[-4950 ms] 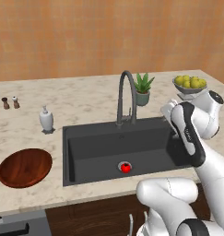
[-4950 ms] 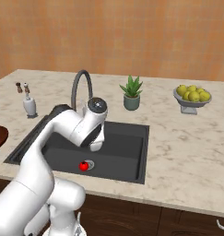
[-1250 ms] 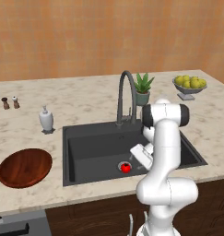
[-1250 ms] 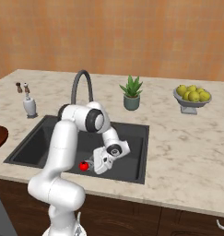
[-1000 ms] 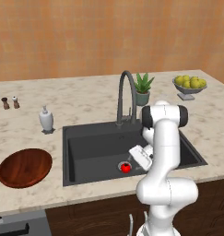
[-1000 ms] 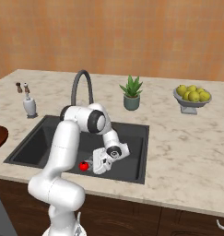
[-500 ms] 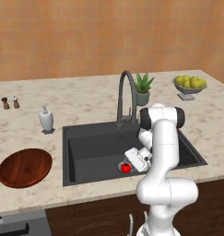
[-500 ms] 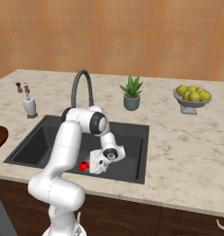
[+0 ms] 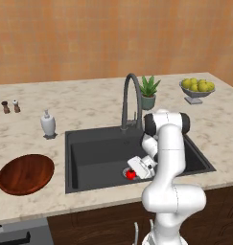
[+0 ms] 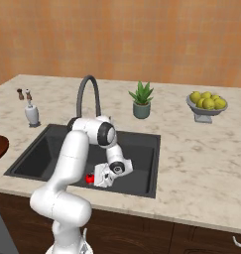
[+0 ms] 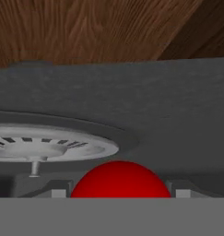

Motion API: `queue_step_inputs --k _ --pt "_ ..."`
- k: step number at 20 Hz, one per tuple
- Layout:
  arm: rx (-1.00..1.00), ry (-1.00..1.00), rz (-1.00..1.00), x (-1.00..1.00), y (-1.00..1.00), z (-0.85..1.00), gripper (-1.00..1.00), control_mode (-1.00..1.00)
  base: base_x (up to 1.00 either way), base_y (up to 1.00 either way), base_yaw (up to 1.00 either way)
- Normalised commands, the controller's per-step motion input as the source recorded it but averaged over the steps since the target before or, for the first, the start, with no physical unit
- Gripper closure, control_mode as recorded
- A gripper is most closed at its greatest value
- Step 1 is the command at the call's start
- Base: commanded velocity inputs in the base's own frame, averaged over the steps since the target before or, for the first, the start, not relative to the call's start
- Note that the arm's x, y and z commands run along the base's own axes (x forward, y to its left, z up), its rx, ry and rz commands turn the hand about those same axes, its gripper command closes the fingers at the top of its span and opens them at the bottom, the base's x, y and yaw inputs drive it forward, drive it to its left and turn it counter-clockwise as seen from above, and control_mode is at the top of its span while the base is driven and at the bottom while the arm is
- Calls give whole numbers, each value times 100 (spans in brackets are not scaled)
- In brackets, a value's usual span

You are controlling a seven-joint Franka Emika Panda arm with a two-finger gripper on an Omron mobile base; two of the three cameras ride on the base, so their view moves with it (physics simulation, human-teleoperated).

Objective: Pick the tomato from the sink and place it in the bowl. Then pick the bowl and place it in the microwave. Then close the microwave door and press the start button.

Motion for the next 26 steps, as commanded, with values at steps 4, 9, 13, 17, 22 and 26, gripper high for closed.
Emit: queue_step_inputs --k 4,9,13,17,22,26 --pt "0 0 -8 -22 0 72 100 -100 0 0 0" --pt "-1 0 -3 -41 -8 100 100 -100 0 0 0" --pt "-14 -8 -2 -59 -8 100 100 -100 0 0 0" --pt "-16 -19 -6 -68 -9 100 100 -100 0 0 0" --pt "-9 -20 -17 -75 -20 97 100 -100 0 0 0" --pt "-7 -20 -10 -90 0 100 100 -100 0 0 0"
